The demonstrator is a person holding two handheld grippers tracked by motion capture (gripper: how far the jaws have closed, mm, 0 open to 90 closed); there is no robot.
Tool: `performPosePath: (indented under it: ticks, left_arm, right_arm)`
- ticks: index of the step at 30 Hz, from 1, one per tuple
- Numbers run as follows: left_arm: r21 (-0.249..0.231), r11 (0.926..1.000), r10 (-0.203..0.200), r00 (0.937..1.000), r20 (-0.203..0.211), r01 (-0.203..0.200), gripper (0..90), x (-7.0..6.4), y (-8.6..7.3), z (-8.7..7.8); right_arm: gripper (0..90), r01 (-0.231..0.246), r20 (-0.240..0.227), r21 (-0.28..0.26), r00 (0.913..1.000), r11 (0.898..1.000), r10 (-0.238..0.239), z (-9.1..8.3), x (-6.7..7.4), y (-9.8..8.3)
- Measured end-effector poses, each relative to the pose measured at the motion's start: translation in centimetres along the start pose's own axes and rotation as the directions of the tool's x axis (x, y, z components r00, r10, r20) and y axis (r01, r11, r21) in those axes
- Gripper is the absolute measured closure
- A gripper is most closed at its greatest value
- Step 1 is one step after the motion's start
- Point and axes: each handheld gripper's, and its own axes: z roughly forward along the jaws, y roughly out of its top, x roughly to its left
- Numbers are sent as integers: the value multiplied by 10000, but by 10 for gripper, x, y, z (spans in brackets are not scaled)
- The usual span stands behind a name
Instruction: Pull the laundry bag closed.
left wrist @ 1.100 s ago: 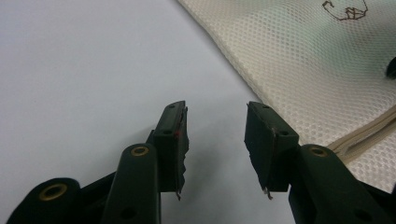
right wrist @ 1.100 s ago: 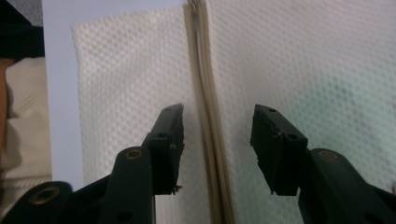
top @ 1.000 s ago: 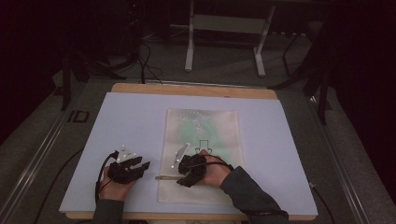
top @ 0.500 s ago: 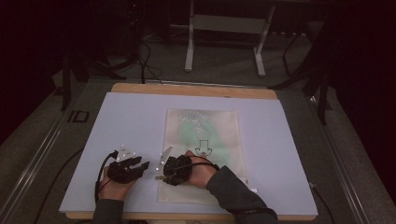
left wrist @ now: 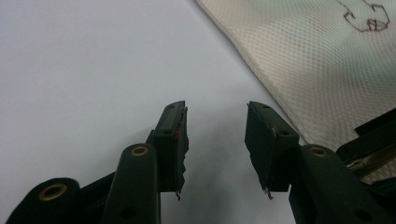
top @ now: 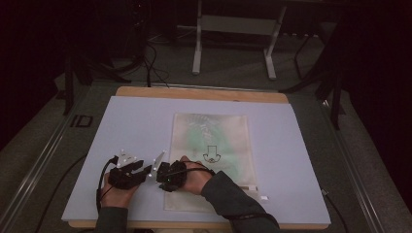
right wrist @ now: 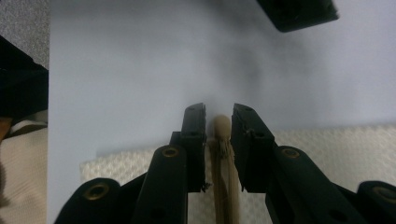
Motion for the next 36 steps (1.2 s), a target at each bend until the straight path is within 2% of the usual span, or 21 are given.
performPosePath:
  ticks: [4,8,12,17,27,36]
  left_arm:
    - [-35,9999,-128,9999,-68,128,578,1,0,1]
    - [-18,10000,-27,9999,-109,27,579,1,0,0]
    - [-43,10000,-5,9999,-128,5,582,0,0,-1]
    - [-67,10000,-27,9999,-139,26,582,0,0,0]
    - [-23,10000,59,9999,-144,-59,574,0,0,0]
    - [42,9998,180,9998,-77,-180,574,-2,0,1]
  right_arm:
    - [741,-71,51,166,10000,9998,70,7,-1,3]
    - [749,-63,75,409,10000,9991,60,15,-2,5]
    - [806,-88,155,467,9998,9989,81,15,-2,7]
    - [808,-124,179,275,9998,9995,119,13,-1,8]
    - [811,-155,137,-277,9998,9995,159,-1,-1,7]
    - [808,-276,121,-556,9995,9981,283,-16,-1,-8]
